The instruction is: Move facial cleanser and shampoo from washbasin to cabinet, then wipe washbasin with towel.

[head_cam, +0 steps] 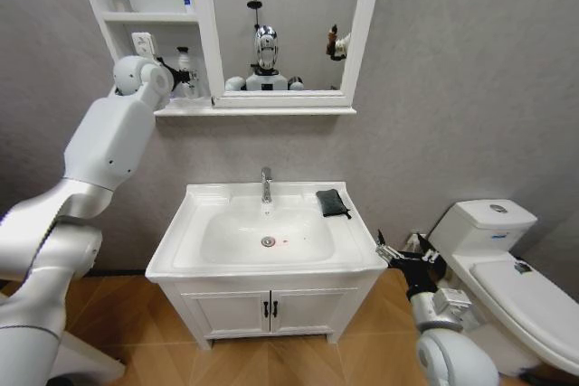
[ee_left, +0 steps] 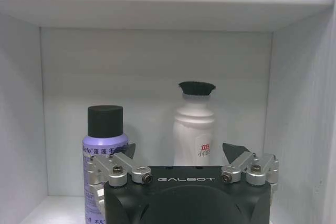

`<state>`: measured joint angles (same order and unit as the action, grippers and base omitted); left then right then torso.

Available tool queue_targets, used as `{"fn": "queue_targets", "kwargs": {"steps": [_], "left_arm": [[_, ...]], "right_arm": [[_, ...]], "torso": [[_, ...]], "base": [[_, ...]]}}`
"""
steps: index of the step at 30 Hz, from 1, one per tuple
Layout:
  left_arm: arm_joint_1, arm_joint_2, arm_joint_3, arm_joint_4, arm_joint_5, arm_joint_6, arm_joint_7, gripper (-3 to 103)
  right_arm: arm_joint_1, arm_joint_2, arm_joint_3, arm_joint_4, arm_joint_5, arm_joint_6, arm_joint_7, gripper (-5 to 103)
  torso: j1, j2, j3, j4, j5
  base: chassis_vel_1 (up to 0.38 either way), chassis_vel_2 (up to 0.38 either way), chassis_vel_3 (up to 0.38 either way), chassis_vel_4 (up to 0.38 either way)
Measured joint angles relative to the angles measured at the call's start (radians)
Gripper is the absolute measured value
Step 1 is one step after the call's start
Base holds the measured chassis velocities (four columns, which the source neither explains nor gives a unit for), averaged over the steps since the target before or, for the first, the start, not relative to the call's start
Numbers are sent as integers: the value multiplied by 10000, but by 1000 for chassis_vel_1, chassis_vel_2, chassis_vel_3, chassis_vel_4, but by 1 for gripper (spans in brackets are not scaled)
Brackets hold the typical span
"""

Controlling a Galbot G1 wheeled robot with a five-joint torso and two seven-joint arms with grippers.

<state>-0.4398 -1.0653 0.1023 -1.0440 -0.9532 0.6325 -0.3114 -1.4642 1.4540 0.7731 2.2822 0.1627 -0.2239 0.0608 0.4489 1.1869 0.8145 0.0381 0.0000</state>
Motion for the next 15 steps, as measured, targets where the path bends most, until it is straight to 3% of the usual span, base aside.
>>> {"fn": "queue_targets", "kwargs": {"steps": [4, 15], "left_arm": [[509, 497, -351, -1206, -260, 234, -230, 100], [1470, 1613, -880, -3567, -1114, 373, -631, 100]], "right_arm": [[8, -11, -13, 58, -1, -43, 21, 100], [47, -17, -281, 149, -114, -163, 29, 100]], "torso": [[-1, 0, 0, 0, -1], [-2, 0, -1, -2, 0]], "base": [[0, 0, 0, 0], [0, 0, 0, 0]]}}
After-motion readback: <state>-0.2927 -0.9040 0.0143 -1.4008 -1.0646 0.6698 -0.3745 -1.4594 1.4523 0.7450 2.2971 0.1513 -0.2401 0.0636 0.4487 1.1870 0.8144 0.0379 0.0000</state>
